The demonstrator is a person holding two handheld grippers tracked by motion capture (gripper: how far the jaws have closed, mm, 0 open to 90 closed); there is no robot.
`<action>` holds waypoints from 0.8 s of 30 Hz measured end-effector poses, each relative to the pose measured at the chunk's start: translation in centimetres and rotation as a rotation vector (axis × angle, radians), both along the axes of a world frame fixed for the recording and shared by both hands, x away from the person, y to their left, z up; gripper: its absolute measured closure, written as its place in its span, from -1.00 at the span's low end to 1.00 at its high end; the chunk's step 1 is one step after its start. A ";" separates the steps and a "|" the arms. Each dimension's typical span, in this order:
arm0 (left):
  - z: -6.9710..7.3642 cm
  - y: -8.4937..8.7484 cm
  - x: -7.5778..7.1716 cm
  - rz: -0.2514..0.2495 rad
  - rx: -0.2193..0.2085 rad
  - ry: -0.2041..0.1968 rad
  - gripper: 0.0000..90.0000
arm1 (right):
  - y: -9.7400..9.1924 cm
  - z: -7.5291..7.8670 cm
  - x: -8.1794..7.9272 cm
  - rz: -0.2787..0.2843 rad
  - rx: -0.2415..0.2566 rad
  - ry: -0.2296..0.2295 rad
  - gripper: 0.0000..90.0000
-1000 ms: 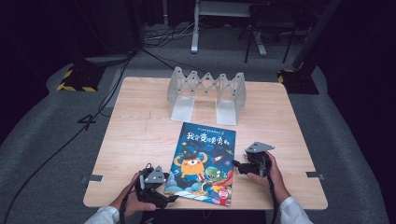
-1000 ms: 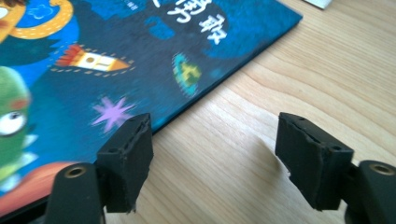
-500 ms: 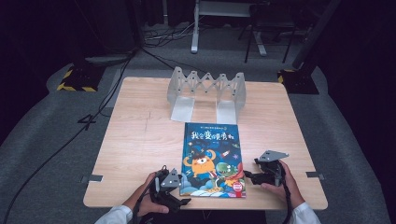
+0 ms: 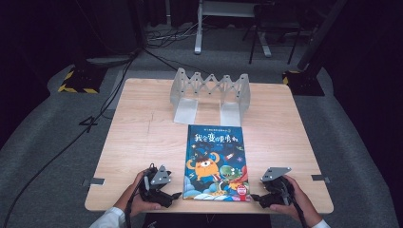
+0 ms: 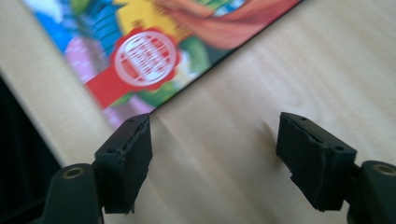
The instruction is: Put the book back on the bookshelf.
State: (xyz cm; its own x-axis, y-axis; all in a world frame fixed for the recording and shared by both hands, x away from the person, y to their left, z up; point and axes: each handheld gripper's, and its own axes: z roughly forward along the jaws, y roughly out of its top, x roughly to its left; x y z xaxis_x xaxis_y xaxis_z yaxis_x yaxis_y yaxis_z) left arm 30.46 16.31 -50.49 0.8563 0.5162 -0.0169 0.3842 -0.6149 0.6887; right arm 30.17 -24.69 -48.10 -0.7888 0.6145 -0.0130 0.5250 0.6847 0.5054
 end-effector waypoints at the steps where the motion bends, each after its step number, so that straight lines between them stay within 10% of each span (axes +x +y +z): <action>1: 0.0 -0.3 0.1 0.007 -0.003 0.002 -0.66 | 0.2 0.1 -0.2 0.004 -0.012 0.009 -0.38; 15: 0.0 -1.5 0.0 0.009 0.004 -0.002 -0.69 | 3.7 1.5 -0.3 0.084 -0.197 0.144 0.11; 20: 0.0 -1.5 0.0 0.009 0.004 -0.002 -0.69 | 4.1 1.6 -0.6 0.107 -0.206 0.148 0.34; 24: 0.0 -1.5 0.0 0.011 0.001 -0.001 -0.69 | 2.9 1.3 -1.2 0.100 -0.108 0.097 0.36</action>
State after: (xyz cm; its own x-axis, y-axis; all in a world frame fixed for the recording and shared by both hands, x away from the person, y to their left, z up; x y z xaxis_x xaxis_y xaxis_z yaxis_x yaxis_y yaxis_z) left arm 30.42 14.81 -50.50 0.8505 0.5257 -0.0157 0.3903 -0.6109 0.6888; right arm 29.01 -21.78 -46.84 -0.8467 0.5321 0.0047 0.4945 0.7835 0.3764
